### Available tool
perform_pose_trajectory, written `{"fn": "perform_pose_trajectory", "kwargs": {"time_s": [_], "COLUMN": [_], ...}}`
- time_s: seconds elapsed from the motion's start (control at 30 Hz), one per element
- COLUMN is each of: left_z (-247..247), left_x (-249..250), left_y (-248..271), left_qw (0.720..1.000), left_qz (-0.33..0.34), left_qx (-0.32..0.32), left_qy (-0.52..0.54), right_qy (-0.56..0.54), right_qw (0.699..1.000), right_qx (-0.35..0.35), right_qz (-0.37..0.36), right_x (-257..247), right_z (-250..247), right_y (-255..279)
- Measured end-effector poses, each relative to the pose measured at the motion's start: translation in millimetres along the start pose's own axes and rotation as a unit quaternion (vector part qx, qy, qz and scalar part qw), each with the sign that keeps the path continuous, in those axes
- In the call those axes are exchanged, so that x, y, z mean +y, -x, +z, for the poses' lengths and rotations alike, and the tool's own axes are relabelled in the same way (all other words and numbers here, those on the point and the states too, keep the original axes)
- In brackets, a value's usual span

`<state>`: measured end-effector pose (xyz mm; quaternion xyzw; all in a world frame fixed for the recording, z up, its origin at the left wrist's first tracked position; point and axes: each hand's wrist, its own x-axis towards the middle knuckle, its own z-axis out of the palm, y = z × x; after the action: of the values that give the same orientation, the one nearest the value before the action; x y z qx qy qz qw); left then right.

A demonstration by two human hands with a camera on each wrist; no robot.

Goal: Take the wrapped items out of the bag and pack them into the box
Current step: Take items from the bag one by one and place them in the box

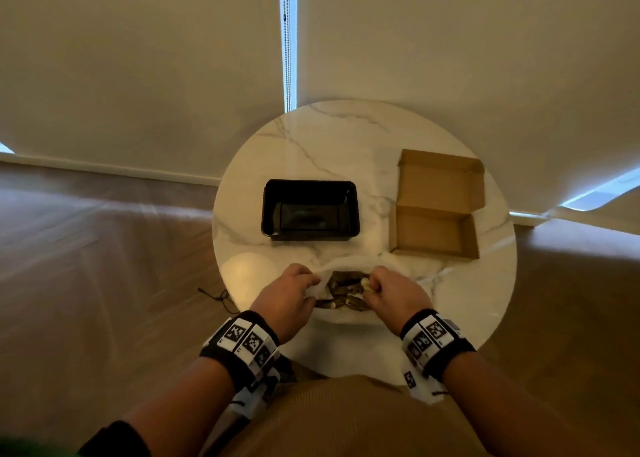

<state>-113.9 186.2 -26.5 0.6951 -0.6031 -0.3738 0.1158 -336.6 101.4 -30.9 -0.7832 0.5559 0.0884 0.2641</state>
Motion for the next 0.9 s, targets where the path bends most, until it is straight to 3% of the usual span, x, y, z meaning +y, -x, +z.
{"fn": "perform_pose_trajectory", "kwargs": {"time_s": [0.2,0.37,0.6,0.7,0.77,0.9], "left_z": [-10.1,-14.8,-35.4,-32.9,-25.3,-9.2], "left_x": [-5.9,-23.4,4.0,32.8,45.0,46.9], "left_y": [-10.2,-13.8,-22.9,-33.4,-43.5,-57.6], "left_qw": [0.999,0.999,0.996,0.990,0.985,0.980], "left_qz": [-0.002,-0.015,0.076,0.138,0.156,0.174], "left_qx": [0.028,-0.033,0.010,-0.038,-0.079,-0.101], "left_qy": [0.031,0.010,-0.050,-0.012,0.009,0.004], "right_qy": [-0.201,-0.345,-0.234,-0.245,-0.254,-0.282], "right_qw": [0.975,0.928,0.960,0.958,0.955,0.947], "right_qx": [0.098,0.142,0.143,0.140,0.142,0.144], "right_qz": [-0.003,-0.004,-0.054,-0.059,-0.060,-0.057], "right_x": [1.1,0.1,-2.9,-7.1,-9.4,-11.9], "right_z": [-29.7,-54.9,-53.9,-54.0,-55.1,-58.2], "right_y": [17.6,33.9,43.6,45.9,46.5,47.3]}}
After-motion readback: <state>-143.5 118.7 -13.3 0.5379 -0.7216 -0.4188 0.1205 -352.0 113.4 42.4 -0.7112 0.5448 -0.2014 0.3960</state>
